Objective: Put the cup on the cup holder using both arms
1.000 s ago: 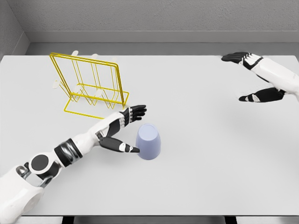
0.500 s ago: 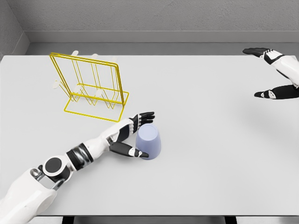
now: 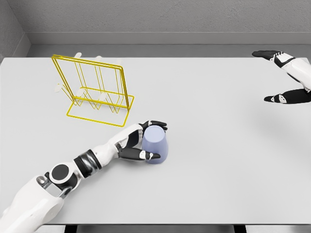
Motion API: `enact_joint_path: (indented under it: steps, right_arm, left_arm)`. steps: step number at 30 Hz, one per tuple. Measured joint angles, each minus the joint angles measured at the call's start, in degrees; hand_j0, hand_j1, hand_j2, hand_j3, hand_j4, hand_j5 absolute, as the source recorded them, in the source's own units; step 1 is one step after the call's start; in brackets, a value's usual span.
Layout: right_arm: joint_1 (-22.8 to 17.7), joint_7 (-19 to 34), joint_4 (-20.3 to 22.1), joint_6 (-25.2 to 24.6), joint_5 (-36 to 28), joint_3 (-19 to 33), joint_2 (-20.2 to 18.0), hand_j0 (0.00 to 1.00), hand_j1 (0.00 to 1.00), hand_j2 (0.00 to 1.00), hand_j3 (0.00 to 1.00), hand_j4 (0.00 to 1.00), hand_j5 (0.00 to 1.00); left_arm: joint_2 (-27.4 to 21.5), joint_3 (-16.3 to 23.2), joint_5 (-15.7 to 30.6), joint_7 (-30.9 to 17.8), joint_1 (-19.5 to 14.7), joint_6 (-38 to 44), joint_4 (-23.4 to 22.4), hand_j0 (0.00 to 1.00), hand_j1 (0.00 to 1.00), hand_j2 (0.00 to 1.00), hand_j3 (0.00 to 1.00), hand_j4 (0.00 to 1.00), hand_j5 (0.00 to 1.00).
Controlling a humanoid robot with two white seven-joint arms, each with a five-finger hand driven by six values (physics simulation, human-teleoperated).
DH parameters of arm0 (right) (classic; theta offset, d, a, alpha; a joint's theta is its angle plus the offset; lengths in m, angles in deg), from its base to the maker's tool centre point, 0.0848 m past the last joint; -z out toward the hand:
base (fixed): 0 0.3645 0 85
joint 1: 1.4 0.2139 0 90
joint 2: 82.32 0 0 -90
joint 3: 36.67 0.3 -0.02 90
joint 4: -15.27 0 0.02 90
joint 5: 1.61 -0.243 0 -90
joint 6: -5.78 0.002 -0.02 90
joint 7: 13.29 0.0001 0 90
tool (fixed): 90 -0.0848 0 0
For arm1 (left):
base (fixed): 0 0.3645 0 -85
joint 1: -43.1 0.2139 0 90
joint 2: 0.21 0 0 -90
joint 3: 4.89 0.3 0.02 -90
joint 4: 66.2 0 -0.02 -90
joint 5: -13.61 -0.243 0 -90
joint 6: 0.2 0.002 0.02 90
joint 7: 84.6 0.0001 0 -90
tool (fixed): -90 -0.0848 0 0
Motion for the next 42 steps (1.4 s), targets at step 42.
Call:
enact_joint_path:
  steps: [42]
  right_arm:
    - [-0.09, 0.00, -0.09, 0.00, 0.00, 0.05, 0.00, 1.00, 1.00, 1.00, 1.00, 1.00, 1.00]
  left_arm:
    - [-4.59, -11.82, 0.60, 0.03, 2.02, 0.46, 12.64, 0.61, 0.61, 0.61, 0.61, 0.61, 0.61]
